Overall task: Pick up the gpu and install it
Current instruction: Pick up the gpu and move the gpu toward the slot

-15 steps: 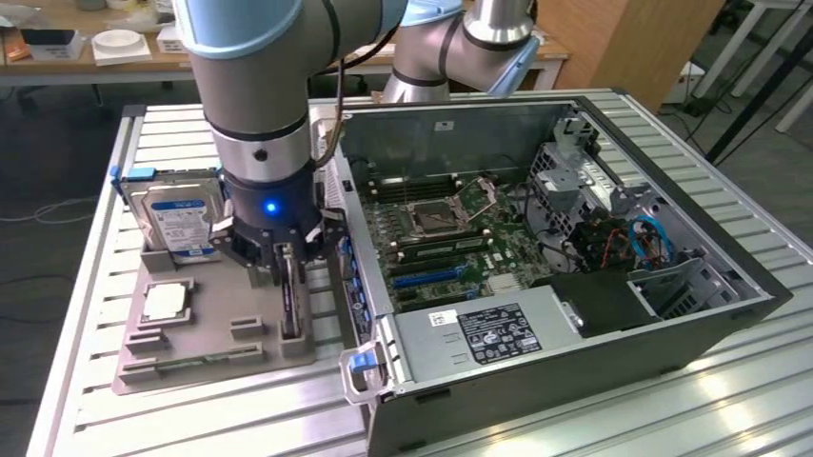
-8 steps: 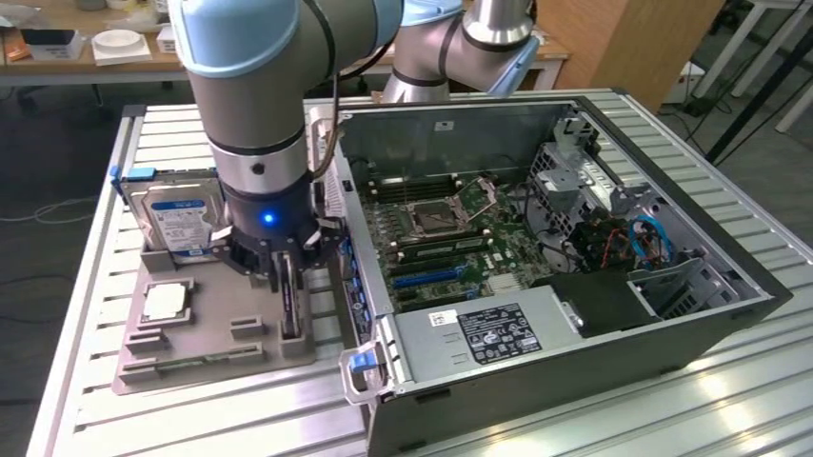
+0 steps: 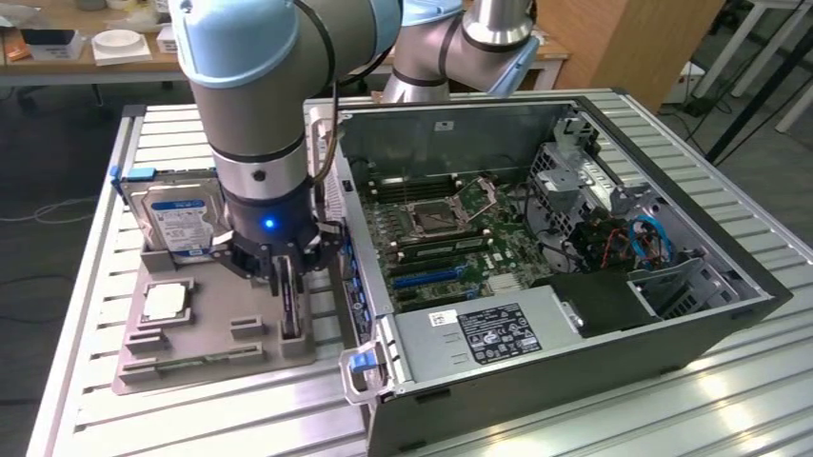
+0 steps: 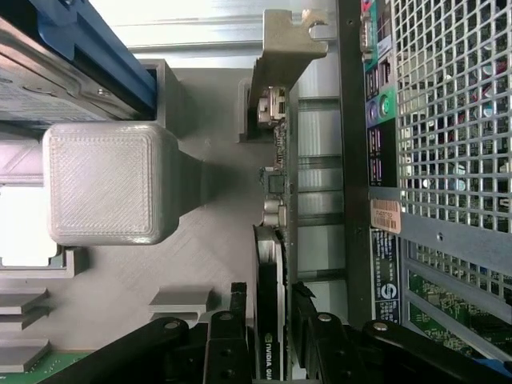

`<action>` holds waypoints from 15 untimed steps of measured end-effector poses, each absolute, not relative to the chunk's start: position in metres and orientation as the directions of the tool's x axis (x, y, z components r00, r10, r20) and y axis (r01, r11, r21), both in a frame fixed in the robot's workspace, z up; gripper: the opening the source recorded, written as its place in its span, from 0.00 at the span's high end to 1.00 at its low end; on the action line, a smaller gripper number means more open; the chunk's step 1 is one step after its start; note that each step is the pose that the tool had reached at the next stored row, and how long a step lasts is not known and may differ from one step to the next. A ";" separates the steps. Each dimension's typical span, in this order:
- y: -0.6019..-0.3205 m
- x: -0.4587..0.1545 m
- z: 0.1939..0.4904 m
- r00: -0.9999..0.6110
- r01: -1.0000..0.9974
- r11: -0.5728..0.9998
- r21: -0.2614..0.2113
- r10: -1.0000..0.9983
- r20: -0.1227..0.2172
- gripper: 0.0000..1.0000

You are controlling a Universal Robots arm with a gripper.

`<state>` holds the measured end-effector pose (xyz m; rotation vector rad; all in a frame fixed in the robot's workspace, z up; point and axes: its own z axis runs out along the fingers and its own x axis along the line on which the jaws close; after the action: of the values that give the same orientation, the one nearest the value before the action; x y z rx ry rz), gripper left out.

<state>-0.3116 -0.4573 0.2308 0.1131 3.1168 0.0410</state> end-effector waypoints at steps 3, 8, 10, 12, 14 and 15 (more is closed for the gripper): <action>-0.457 -0.312 0.230 -0.997 0.072 0.997 0.027 0.073 -0.021 0.64; -0.457 -0.312 0.230 -0.997 0.072 0.997 0.027 0.073 -0.021 0.64; -0.457 -0.312 0.230 -0.997 0.072 0.997 0.027 0.073 -0.021 0.66; -0.457 -0.312 0.230 -0.997 0.072 0.997 0.027 0.073 -0.021 0.73; -0.457 -0.312 0.230 -0.997 0.072 0.997 0.027 0.073 -0.021 0.73; -0.457 -0.312 0.230 -0.997 0.072 0.997 0.027 0.073 -0.021 0.74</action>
<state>-0.3116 -0.4573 0.2298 0.1128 3.1171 0.0408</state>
